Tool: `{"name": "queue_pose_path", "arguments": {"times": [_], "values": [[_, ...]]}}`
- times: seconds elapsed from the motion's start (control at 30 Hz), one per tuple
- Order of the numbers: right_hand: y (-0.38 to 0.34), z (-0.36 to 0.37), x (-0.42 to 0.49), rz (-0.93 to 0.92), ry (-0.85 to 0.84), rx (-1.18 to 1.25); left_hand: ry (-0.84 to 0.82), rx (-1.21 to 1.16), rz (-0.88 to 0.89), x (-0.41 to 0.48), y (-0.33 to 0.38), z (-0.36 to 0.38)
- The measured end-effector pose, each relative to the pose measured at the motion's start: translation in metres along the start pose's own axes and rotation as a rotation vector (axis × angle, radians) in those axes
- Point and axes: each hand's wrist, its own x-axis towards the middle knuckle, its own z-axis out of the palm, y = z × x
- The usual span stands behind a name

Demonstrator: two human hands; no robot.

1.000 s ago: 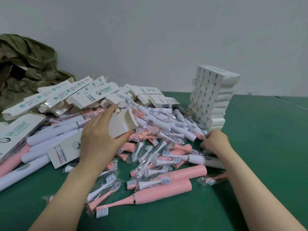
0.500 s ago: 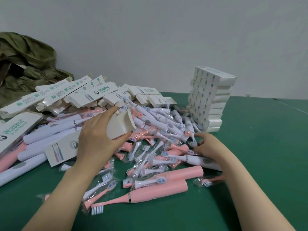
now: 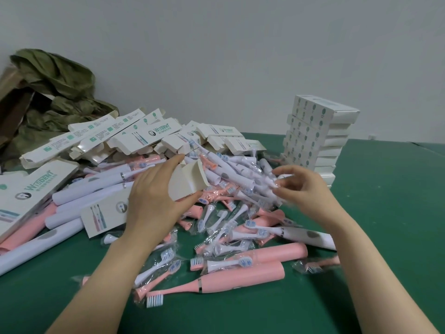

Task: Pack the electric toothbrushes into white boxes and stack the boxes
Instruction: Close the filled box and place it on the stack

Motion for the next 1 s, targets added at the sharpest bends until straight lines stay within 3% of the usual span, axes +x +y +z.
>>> {"name": "queue_pose_path", "arguments": {"times": [0.17, 0.37, 0.43, 0.6, 0.73, 0.9, 1.0], "values": [[-0.022, 0.017, 0.002, 0.052, -0.148, 0.434, -0.014, 0.029, 0.03, -0.001, -0.001, 0.0], [-0.064, 0.05, 0.001, -0.012, -0.335, 0.62, -0.018, -0.002, 0.059, -0.001, -0.004, -0.001], [-0.078, 0.067, -0.001, -0.107, -0.347, 0.522, 0.0, -0.033, 0.053, 0.0, -0.005, -0.001], [-0.091, 0.089, 0.0, -0.28, -0.089, -0.041, 0.039, -0.106, 0.047, -0.001, -0.005, -0.004], [-0.107, 0.088, 0.003, -0.444, -0.07, -0.368, 0.102, -0.169, 0.046, -0.002, -0.003, -0.008], [-0.131, 0.098, 0.008, -0.443, -0.149, -0.368, 0.138, -0.173, 0.031, -0.001, -0.001, -0.008], [-0.131, 0.103, 0.004, -0.356, -0.163, -0.158, 0.155, -0.208, -0.048, 0.002, -0.001, -0.009]]}}
